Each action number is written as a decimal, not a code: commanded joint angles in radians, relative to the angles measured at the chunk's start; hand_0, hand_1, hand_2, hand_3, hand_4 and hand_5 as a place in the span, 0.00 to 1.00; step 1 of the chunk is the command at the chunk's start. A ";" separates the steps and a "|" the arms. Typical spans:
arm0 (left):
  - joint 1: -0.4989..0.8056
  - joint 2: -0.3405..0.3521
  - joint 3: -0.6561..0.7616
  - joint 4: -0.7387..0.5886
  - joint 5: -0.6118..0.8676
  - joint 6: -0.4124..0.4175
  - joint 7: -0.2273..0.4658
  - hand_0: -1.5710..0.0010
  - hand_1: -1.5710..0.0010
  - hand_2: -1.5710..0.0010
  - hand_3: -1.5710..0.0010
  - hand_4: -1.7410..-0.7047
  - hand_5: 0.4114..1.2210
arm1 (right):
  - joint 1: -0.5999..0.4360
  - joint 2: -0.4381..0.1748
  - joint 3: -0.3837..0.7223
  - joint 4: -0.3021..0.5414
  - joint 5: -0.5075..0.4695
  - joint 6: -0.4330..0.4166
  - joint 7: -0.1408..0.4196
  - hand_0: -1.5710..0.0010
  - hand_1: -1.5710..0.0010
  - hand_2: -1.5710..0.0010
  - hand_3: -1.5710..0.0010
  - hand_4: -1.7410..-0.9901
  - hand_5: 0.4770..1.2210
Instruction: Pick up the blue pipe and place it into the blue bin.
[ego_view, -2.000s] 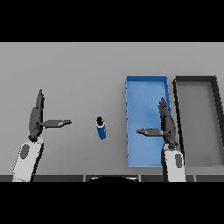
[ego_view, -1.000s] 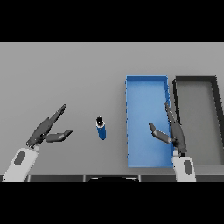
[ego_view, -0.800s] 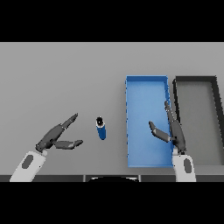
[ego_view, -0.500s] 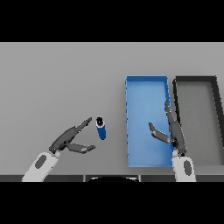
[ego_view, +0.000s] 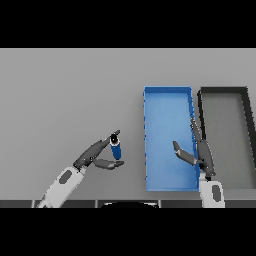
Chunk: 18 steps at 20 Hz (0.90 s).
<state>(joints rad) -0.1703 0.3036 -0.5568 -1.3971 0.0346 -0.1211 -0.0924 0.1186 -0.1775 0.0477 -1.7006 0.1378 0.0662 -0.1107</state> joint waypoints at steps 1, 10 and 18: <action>-0.009 -0.012 -0.015 0.006 -0.026 0.017 0.015 1.00 1.00 1.00 1.00 0.64 0.03 | -0.013 0.009 0.000 0.012 -0.002 -0.006 0.005 1.00 1.00 1.00 1.00 0.69 0.22; -0.047 -0.129 0.004 0.084 0.039 0.007 -0.035 0.99 0.90 0.80 0.82 0.48 0.25 | -0.002 0.001 -0.003 0.015 0.008 -0.007 -0.020 1.00 1.00 1.00 1.00 0.70 0.24; -0.010 -0.153 -0.019 0.067 0.029 0.018 -0.065 0.20 0.17 0.15 0.15 0.20 0.87 | -0.011 0.003 -0.001 0.014 -0.002 0.002 -0.002 1.00 1.00 1.00 1.00 0.69 0.23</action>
<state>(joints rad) -0.1797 0.1503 -0.5765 -1.3301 0.0635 -0.1053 -0.1584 0.1079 -0.1743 0.0466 -1.6863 0.1356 0.0685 -0.1120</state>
